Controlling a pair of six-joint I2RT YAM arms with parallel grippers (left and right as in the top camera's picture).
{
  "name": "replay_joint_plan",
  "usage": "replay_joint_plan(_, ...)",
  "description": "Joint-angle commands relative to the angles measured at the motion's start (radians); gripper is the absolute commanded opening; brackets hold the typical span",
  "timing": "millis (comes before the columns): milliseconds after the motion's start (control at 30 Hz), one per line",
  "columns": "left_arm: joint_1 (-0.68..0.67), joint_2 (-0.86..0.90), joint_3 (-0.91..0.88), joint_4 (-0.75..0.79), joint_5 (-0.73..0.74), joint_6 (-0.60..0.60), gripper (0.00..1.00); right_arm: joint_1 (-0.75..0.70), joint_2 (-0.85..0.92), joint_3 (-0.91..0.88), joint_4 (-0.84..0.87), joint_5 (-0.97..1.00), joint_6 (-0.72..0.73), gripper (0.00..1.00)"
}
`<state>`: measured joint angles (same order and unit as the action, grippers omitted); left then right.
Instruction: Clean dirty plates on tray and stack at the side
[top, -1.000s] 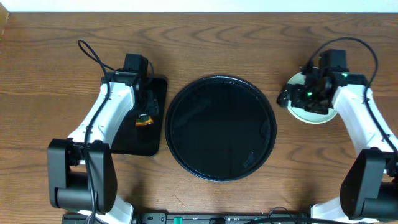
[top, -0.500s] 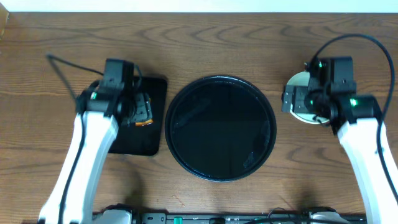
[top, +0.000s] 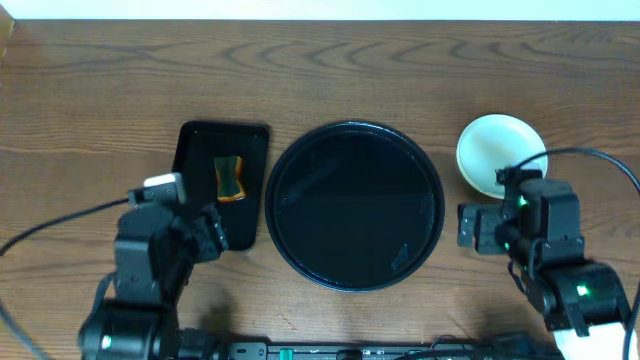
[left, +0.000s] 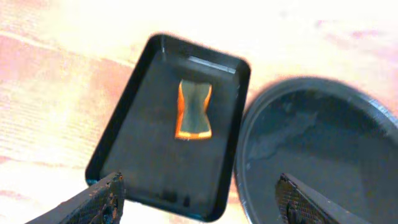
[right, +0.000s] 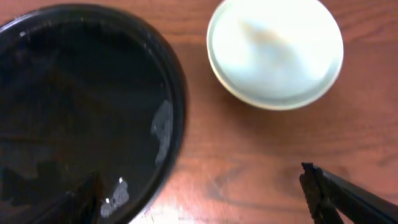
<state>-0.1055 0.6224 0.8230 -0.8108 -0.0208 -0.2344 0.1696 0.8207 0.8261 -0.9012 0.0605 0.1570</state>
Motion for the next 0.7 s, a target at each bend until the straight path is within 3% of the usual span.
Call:
replay_joint_plan(0, 0.002, -0.045, -0.014, 0.001, 0.01, 0.013, 0.78, 0.011, -0.021, -0.01, -0.034, 0.014, 0.014, 0.99)
replay_joint_plan(667, 0.002, -0.054, -0.014, 0.001, 0.01, 0.013, 0.78, 0.015, -0.058, -0.011, -0.065, 0.016, 0.011, 0.99)
